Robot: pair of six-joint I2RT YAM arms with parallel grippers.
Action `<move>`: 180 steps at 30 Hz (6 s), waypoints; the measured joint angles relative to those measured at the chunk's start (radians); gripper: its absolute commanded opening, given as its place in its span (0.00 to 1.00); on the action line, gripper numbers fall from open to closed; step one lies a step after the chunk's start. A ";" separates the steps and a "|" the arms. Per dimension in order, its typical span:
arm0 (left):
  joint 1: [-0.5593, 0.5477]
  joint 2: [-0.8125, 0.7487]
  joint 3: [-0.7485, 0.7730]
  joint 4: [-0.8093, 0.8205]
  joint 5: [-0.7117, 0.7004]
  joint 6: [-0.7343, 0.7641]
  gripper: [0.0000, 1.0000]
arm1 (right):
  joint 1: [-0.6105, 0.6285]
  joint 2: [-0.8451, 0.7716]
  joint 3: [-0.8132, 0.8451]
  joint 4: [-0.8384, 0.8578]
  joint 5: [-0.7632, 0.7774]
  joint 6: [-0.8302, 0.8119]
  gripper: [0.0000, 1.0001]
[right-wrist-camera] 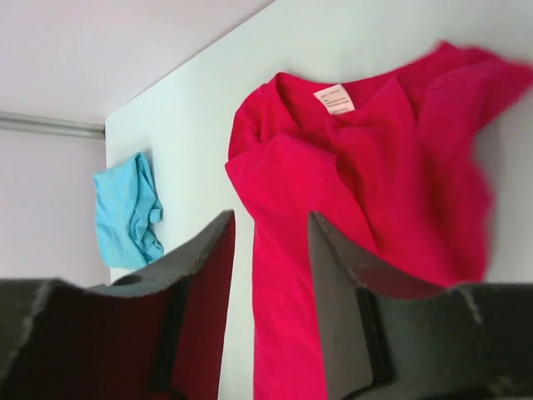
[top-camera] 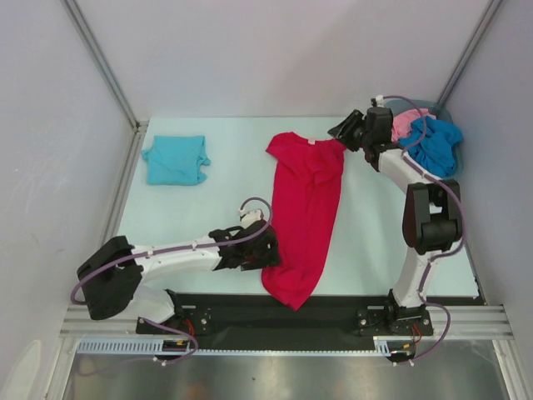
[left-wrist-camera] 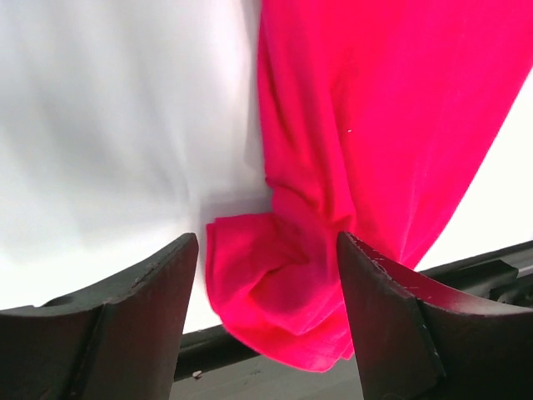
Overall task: Fold and stack the t-shirts
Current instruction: Fold the tshirt
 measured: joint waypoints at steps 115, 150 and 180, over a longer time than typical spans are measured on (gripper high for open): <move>0.042 -0.222 -0.217 0.189 0.229 -0.033 0.23 | 0.593 -0.936 -1.151 -0.214 0.372 0.467 0.04; 0.037 -0.054 -0.207 0.319 0.239 0.034 0.69 | 0.620 -1.511 -1.204 -0.589 0.470 0.476 0.42; 0.077 -0.099 -0.267 0.390 0.270 0.023 0.68 | 0.871 -1.310 -1.304 -0.330 0.441 0.657 0.47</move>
